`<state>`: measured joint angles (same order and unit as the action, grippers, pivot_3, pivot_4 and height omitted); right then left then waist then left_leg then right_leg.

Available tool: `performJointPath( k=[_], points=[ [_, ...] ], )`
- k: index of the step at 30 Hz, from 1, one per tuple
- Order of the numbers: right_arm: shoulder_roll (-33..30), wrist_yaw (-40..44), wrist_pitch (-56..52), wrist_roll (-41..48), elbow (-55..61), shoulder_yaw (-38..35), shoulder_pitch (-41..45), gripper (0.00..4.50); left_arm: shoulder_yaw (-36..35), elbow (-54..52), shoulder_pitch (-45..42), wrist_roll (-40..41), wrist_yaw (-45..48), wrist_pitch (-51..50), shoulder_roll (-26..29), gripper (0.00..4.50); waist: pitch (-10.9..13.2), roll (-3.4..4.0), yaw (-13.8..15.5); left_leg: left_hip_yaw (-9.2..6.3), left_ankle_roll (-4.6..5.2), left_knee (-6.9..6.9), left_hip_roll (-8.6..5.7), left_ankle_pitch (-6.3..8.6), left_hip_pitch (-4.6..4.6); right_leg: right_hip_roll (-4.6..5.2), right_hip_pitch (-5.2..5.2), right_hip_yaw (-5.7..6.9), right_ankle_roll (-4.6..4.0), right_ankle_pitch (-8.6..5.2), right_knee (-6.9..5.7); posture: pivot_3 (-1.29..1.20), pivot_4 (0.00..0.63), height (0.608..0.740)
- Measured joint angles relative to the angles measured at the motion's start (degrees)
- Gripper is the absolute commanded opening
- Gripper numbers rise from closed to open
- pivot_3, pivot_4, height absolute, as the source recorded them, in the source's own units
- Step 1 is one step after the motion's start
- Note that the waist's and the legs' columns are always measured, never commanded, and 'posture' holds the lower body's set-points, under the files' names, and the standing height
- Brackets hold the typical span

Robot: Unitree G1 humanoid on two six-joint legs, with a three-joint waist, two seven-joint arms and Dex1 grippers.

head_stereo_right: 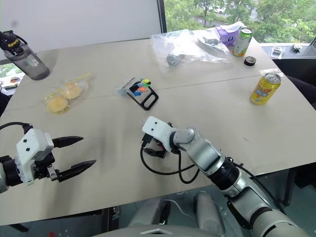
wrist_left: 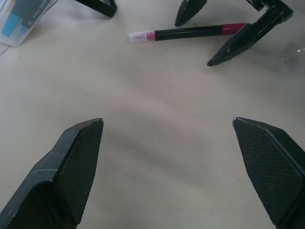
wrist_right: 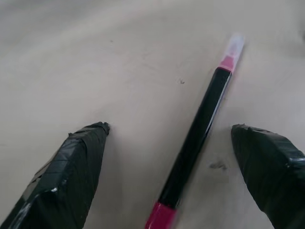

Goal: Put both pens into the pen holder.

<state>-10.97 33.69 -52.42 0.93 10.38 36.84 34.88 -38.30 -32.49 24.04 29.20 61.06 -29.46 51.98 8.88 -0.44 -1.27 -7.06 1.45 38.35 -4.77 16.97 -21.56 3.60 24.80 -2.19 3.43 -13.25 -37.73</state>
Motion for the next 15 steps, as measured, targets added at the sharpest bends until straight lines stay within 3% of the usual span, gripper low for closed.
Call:
performJointPath(
  k=[6, 15],
  points=[
    [-0.08, -0.68, -1.43, 0.11, 0.77, -0.87, -0.72, 0.19, 0.02, 0.21, -0.24, -0.01, 0.17, 0.00, 0.31, 4.50, -0.01, -0.01, 0.37, -0.12, -0.12, 0.01, 0.00, -0.08, 0.05, -0.01, -0.07, 0.12, -0.08, 0.06, -0.04, 0.00, 0.150, 0.740],
    [-1.64, -1.26, -2.40, 0.84, 0.84, -4.25, -0.86, 0.08, 0.91, 0.58, -1.45, -0.43, 0.02, 0.05, 0.30, 4.50, 0.00, 0.00, 0.52, -0.23, -0.13, 0.01, -0.03, -0.09, 0.04, 0.02, -0.11, 0.22, -0.09, 0.06, -0.01, 0.00, 0.150, 0.740]
  ],
)
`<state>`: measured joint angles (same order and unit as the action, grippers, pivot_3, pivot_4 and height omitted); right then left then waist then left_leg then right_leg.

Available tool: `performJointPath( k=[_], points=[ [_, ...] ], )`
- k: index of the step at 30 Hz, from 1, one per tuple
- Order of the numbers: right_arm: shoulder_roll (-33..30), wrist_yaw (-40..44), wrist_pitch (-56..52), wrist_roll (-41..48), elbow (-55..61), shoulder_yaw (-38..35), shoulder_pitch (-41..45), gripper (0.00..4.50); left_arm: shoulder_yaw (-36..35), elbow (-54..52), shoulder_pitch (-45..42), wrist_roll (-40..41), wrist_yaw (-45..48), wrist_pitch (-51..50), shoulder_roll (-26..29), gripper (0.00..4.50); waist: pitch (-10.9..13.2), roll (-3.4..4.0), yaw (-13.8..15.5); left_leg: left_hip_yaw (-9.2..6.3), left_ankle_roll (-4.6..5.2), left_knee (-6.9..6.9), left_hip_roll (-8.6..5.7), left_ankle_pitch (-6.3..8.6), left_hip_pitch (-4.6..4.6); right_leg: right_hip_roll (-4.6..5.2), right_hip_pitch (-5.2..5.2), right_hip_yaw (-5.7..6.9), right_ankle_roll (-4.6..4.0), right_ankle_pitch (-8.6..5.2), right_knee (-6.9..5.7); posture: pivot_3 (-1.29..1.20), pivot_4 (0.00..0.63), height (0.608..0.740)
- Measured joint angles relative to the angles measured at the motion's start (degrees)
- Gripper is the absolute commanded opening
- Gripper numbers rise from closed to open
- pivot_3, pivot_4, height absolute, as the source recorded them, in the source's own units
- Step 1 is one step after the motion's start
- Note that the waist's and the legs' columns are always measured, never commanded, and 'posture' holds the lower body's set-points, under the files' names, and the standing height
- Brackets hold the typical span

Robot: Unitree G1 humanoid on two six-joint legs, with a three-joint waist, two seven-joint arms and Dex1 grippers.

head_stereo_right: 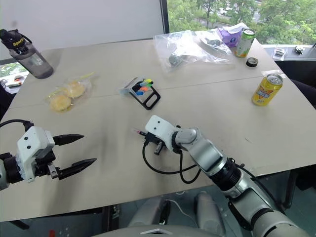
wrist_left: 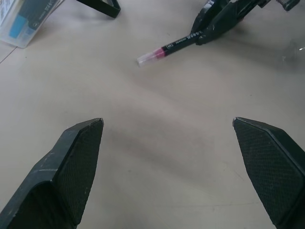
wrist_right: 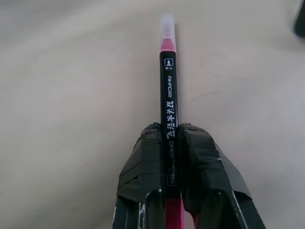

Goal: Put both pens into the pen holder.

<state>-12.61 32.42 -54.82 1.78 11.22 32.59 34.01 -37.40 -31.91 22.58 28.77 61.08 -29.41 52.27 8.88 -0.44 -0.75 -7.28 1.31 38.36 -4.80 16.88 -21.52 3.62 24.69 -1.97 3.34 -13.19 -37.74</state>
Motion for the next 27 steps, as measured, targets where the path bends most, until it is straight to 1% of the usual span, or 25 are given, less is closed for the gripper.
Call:
performJointPath(
  k=[3, 6, 8, 10, 12, 14, 16, 17, 18, 20, 23, 25, 27],
  points=[
    [-2.15, 1.28, -0.53, 2.27, 1.53, -3.80, -1.69, 0.08, 1.42, 0.00, -0.76, 0.32, -0.21, -0.10, -0.32, 4.50, 0.01, 0.01, 0.06, -0.08, 0.00, 0.00, -0.01, 0.00, -0.06, 0.01, 0.01, 0.08, 0.00, 0.00, 0.06, 0.00, 0.150, 0.740],
    [-6.54, 6.00, 0.39, 6.75, 6.26, -7.20, -5.96, 0.08, 3.02, -0.15, -2.95, 3.13, -1.97, -1.70, -2.84, 4.50, 0.03, 0.04, -0.08, -0.16, 0.01, -0.02, 0.01, 0.01, -0.18, 0.01, 0.02, 0.15, 0.00, 0.00, 0.14, 0.00, 0.150, 0.740],
    [-7.17, 7.96, 2.02, 9.74, 8.77, -9.79, -9.25, 0.08, 5.07, -0.57, -5.78, 7.15, -5.07, -4.13, -6.97, 4.50, 0.05, 0.08, -0.16, -0.17, 0.01, -0.05, 0.03, 0.01, -0.19, 0.00, 0.04, 0.14, 0.00, 0.00, 0.17, 0.00, 0.150, 0.740],
    [-5.91, 9.56, 6.62, 13.17, 11.21, -12.71, -12.71, 0.08, 9.31, -1.24, -11.60, 12.33, -10.85, -6.69, -14.49, 4.50, 0.05, 0.06, -0.10, -0.19, 0.00, -0.03, 0.05, 0.00, -0.20, -0.01, 0.03, 0.16, 0.01, 0.00, 0.14, 0.00, 0.150, 0.740],
    [-4.95, 10.61, 10.22, 14.99, 12.87, -13.48, -13.80, 0.08, 12.31, -1.31, -14.62, 15.21, -14.77, -8.21, -17.72, 4.50, 0.05, -0.06, -0.39, -0.17, -0.01, 0.02, 0.06, -0.01, -0.18, -0.03, 0.03, 0.15, 0.00, 0.01, 0.05, 0.00, 0.150, 0.740],
    [-4.64, 10.88, 13.41, 16.45, 14.68, -14.52, -15.24, 0.08, 15.02, -1.20, -19.89, 19.37, -21.03, -10.26, -24.25, 4.50, 0.01, -0.05, -0.03, -0.19, -0.01, 0.10, 0.01, -0.01, -0.15, 0.01, -0.03, 0.19, 0.01, 0.01, 0.01, 0.00, 0.150, 0.740],
    [-4.14, 10.83, 14.28, 16.84, 15.18, -14.58, -15.13, 0.08, 17.41, -1.24, -21.29, 21.50, -23.54, -11.26, -25.86, 4.50, -0.07, -0.19, -0.19, -0.18, -0.02, 0.13, 0.01, -0.01, -0.13, 0.00, -0.03, 0.18, 0.01, 0.01, -0.04, 0.00, 0.150, 0.740],
    [-3.79, 10.02, 15.36, 17.11, 15.41, -15.52, -15.65, 0.08, 18.41, -1.03, -23.30, 23.34, -26.81, -12.31, -28.47, 4.50, -0.04, -0.12, -0.15, -0.16, -0.03, 0.12, -0.01, -0.03, -0.12, 0.01, -0.01, 0.13, 0.01, 0.01, -0.06, 0.00, 0.150, 0.740],
    [-2.78, 8.97, 16.35, 17.13, 15.33, -16.13, -15.62, 0.08, 19.72, -1.04, -25.84, 25.40, -29.80, -12.53, -32.68, 4.50, -0.06, -0.15, 0.12, -0.21, -0.06, 0.15, -0.02, -0.04, -0.14, 0.00, -0.01, 0.20, 0.01, 0.01, -0.07, 0.00, 0.150, 0.740],
    [-1.28, 7.69, 18.51, 17.19, 15.79, -16.15, -15.47, 0.08, 22.91, -0.22, -28.80, 28.00, -33.85, -13.66, -36.00, 4.50, -0.10, -0.21, 0.10, -0.23, -0.08, 0.15, -0.02, -0.05, -0.14, 0.00, -0.01, 0.20, 0.01, 0.01, -0.09, 0.00, 0.150, 0.740],
    [-1.43, 6.68, 20.32, 17.19, 16.07, -16.29, -15.64, 0.08, 24.52, 1.13, -29.77, 30.12, -36.71, -14.68, -36.87, 4.50, -0.09, -0.20, -0.29, -0.14, -0.09, 0.14, -0.01, -0.06, -0.12, -0.04, 0.01, 0.08, 0.00, 0.01, -0.09, 0.00, 0.150, 0.740],
    [-1.88, 6.18, 20.71, 17.14, 16.07, -16.31, -15.73, 0.00, 24.54, 1.61, -29.77, 31.12, -37.73, -14.89, -37.07, 3.96, -0.09, -0.20, -0.19, -0.16, -0.09, 0.14, -0.01, -0.06, -0.13, -0.04, 0.02, 0.10, 0.00, 0.01, -0.09, 0.00, 0.150, 0.740],
    [-1.87, 5.46, 21.74, 16.98, 16.07, -16.36, -15.74, 0.00, 24.55, 2.03, -29.95, 32.19, -38.67, -14.92, -37.43, 3.18, -0.09, -0.20, -0.04, -0.17, -0.09, 0.14, -0.01, -0.07, -0.13, -0.04, 0.01, 0.11, 0.00, 0.00, -0.09, 0.00, 0.150, 0.740]
  ],
)
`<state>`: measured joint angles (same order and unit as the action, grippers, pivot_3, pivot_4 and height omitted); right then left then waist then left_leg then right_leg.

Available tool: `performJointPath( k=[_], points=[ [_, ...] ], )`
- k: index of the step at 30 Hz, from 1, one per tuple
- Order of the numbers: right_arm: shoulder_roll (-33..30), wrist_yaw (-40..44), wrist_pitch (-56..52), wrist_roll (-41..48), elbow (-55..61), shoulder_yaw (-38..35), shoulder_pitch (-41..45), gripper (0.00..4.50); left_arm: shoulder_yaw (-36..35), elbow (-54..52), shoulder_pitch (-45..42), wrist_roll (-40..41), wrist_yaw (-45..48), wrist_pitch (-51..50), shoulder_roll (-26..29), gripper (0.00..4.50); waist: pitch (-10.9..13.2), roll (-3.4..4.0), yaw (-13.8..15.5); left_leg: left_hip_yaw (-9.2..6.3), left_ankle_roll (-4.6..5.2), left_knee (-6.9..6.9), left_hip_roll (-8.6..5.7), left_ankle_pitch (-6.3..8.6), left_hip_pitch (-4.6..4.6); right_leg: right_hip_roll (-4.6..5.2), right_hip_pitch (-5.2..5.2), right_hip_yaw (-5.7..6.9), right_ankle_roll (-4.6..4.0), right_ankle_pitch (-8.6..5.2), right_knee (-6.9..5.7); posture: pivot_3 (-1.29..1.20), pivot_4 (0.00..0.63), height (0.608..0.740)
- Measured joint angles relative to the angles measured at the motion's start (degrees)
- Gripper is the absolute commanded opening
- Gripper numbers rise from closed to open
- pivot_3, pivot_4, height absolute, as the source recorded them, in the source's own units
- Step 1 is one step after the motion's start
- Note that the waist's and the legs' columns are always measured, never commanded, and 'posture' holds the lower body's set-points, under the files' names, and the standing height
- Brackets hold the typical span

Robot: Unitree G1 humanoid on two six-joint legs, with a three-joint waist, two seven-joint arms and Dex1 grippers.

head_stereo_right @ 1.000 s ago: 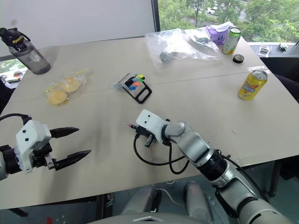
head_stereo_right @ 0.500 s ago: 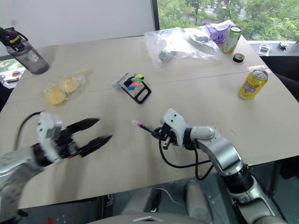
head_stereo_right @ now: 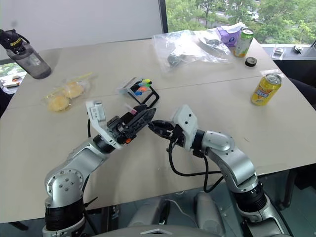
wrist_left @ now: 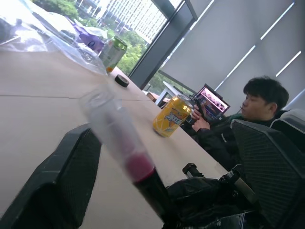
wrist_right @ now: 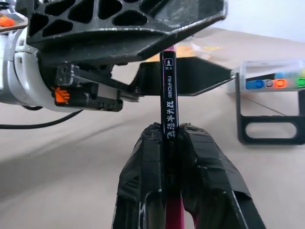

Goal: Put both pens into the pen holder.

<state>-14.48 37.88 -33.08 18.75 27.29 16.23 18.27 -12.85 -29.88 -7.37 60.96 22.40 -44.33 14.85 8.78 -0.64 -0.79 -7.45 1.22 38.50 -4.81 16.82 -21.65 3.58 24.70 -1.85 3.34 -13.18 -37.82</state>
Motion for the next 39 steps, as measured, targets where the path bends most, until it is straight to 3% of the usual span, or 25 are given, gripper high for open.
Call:
performJointPath(
  k=[6, 7, 13, 14, 17, 22, 26, 31, 39],
  points=[
    [-0.73, -0.93, 2.05, -0.32, -0.15, -0.43, 0.00, 0.00, 0.03, 1.68, -1.31, 2.34, -0.95, 0.32, 0.46, 0.21, 0.00, 0.00, 0.02, 0.01, 0.00, 0.00, -0.01, 0.00, 0.00, 0.00, 0.00, -0.01, 0.00, 0.00, 0.02, 0.00, 0.150, 0.740],
    [-0.83, -0.95, 2.15, -0.49, -0.27, -0.39, -0.02, 0.00, 0.32, 1.46, -1.39, 2.38, -0.97, 0.33, 0.44, 0.05, 0.00, 0.00, 0.04, 0.00, 0.00, 0.00, -0.01, 0.00, -0.01, 0.01, 0.00, 0.00, 0.00, 0.00, 0.02, 0.00, 0.150, 0.740],
    [-1.24, -0.68, 3.24, -0.68, -0.70, -0.20, 0.15, 0.00, 0.69, 1.47, -1.38, 2.61, -1.01, 0.89, 0.81, 0.05, 0.00, 0.00, 0.05, 0.01, 0.00, 0.00, -0.01, -0.01, -0.01, 0.00, 0.00, 0.00, 0.00, 0.00, 0.02, 0.00, 0.150, 0.740],
    [-1.63, -0.60, 2.80, -0.36, -0.73, -0.24, 0.43, 0.99, 1.06, 1.47, -1.45, 2.23, -1.01, 1.10, 1.00, 0.00, 0.00, 0.00, 0.06, 0.01, 0.00, 0.00, -0.01, -0.01, -0.01, 0.00, -0.01, 0.00, 0.00, 0.00, 0.02, 0.00, 0.150, 0.740],
    [-2.83, -1.26, 0.30, -0.04, -0.94, -0.76, 0.71, 2.22, 1.86, 1.47, -3.21, 0.69, -0.90, 2.12, 1.93, 0.00, 0.00, 0.00, 0.16, -0.01, -0.01, 0.00, -0.01, -0.01, -0.02, 0.00, -0.01, 0.02, 0.00, 0.00, 0.03, 0.00, 0.150, 0.740],
    [-7.28, -2.00, -3.74, -0.09, -1.22, -3.24, -0.58, 2.22, 4.52, 1.39, -6.92, -6.51, -0.13, 5.13, 4.75, 0.00, 0.00, 0.00, 0.25, 0.02, 0.00, 0.00, -0.05, -0.01, -0.06, 0.02, -0.01, 0.01, 0.00, 0.00, 0.09, 0.00, 0.150, 0.740],
    [-11.72, 1.78, 0.27, 3.60, -1.64, -12.73, -5.03, 2.22, 12.45, 2.04, -10.57, -24.38, 0.98, 12.81, 11.14, 0.00, 0.01, -0.01, 0.53, 0.02, 0.00, -0.06, -0.04, -0.01, -0.07, 0.01, -0.01, 0.02, 0.00, 0.00, 0.15, 0.00, 0.150, 0.740],
    [-16.77, 12.34, 2.44, 16.50, -2.50, -28.00, -14.22, 2.22, 23.50, 6.20, -14.58, -48.24, 2.21, 26.89, 17.05, 0.00, 0.04, 0.02, 0.86, 0.04, 0.03, -0.11, -0.03, 0.01, -0.08, 0.02, -0.02, -0.01, 0.00, 0.00, 0.23, 0.00, 0.150, 0.740],
    [-18.50, 18.09, 8.33, 22.03, -3.69, -35.68, -17.35, 2.22, 30.38, 8.73, -17.14, -67.30, 1.02, 40.22, 16.42, 0.00, 0.04, 0.02, 0.45, 0.16, 0.04, -0.10, 0.03, 0.00, -0.02, 0.00, -0.01, -0.14, 0.01, 0.00, 0.11, 0.00, 0.150, 0.740]
  ],
)
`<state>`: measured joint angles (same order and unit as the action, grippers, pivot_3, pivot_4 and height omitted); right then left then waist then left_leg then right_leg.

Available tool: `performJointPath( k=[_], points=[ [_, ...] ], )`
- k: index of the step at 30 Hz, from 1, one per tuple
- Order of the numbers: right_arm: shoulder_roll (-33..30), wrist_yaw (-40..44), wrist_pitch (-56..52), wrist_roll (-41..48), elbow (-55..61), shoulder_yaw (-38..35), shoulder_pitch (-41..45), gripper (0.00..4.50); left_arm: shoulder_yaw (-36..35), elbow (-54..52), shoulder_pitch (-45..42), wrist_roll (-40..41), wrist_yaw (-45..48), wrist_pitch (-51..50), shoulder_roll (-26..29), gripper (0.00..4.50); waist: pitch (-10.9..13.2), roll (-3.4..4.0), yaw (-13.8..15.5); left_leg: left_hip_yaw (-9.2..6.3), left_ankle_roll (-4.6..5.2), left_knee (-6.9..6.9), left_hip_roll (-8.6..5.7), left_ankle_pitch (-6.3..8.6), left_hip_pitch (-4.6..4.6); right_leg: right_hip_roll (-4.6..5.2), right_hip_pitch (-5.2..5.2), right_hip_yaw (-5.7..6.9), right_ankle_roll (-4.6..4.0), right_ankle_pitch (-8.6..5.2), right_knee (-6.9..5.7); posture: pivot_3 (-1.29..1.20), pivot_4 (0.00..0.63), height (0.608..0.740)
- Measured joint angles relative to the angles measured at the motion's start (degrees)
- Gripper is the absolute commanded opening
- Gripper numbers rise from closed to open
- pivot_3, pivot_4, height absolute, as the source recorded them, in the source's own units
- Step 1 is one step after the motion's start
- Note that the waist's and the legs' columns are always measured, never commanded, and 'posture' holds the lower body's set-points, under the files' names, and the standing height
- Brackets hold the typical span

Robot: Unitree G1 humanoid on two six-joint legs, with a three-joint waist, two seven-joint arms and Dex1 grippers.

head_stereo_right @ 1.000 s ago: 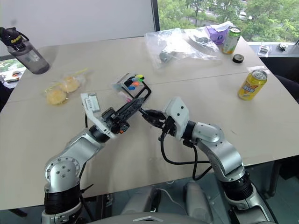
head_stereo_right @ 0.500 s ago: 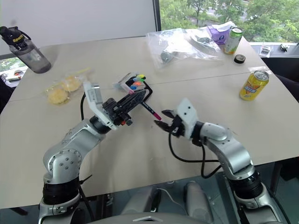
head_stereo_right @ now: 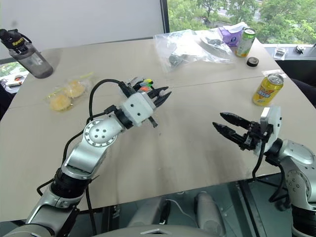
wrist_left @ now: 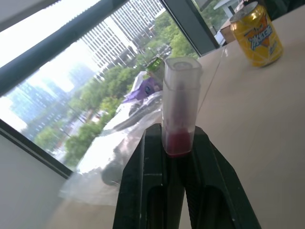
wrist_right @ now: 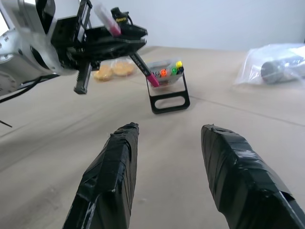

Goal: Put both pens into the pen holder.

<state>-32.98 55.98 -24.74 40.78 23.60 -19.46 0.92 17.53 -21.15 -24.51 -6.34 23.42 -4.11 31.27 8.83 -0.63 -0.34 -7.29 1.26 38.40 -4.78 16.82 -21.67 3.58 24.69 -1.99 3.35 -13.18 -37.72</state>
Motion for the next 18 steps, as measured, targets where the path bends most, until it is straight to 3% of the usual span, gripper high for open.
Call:
performJointPath(
  k=[7, 18],
  points=[
    [-1.25, 1.31, 1.37, 1.44, -1.27, -1.64, -0.64, 2.22, 0.20, 3.18, -3.53, -20.12, -7.54, 7.20, 1.43, 0.00, 0.00, -0.01, 0.93, 0.01, 0.01, 0.03, -0.01, 0.00, -0.01, 0.01, 0.00, 0.01, 0.01, 0.00, -0.01, 0.00, 0.150, 0.740],
    [-1.55, 1.35, 4.09, 1.04, -2.38, -1.54, -0.27, 2.22, -0.45, 7.71, -3.72, -24.23, -8.25, 7.34, -3.34, 0.00, 0.00, -0.01, 1.15, -0.01, 0.01, 0.06, -0.02, 0.00, -0.03, 0.02, 0.01, 0.04, 0.01, 0.00, -0.05, 0.00, 0.150, 0.740]
  ],
)
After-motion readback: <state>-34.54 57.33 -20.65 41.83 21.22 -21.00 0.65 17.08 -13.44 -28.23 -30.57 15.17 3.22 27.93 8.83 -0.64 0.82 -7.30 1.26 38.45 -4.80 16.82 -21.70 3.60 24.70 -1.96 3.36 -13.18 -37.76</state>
